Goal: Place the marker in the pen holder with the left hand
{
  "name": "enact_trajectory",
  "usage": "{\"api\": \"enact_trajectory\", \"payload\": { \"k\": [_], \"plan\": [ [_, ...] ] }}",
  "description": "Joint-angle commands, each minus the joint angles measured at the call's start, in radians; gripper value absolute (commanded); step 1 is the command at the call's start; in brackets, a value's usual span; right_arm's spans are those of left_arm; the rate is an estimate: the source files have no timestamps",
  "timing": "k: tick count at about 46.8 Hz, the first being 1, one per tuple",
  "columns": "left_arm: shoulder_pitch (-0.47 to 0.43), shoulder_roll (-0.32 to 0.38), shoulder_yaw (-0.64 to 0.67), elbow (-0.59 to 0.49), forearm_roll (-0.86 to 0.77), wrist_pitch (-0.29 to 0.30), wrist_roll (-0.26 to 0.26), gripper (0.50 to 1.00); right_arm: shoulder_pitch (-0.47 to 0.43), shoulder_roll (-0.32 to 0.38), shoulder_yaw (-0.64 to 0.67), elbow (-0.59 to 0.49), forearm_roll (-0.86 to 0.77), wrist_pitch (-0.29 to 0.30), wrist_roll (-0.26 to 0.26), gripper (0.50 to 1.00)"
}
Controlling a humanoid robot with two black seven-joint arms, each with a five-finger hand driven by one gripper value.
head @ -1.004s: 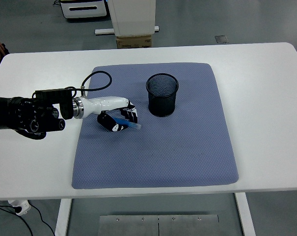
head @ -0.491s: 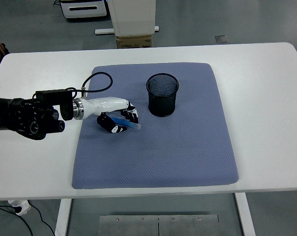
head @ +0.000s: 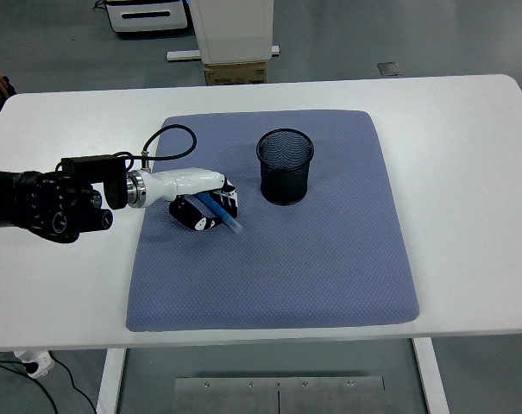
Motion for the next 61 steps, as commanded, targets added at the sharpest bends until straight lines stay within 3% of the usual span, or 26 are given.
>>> {"api": "enact_trajectory", "payload": {
  "k": [1, 51, 61],
  "plan": [
    [-0.001, 0.0, 0.0, 0.0, -0.004, -0.001, 0.001, 0.5, 0.0, 0.0, 0.0, 0.0, 0.0, 0.0, 0.001, 1.0],
    [-0.102, 0.032, -0.048, -0.001, -0.169, -0.02, -0.025, 0.5, 0.0, 0.0, 0.0, 0.0, 0.0, 0.0, 0.001, 1.0],
    [-0.132, 0.059, -0.089, -0.001, -0.217, -0.049, -0.025, 0.5, 0.0, 0.0, 0.0, 0.0, 0.0, 0.0, -0.001, 1.0]
  ]
}}
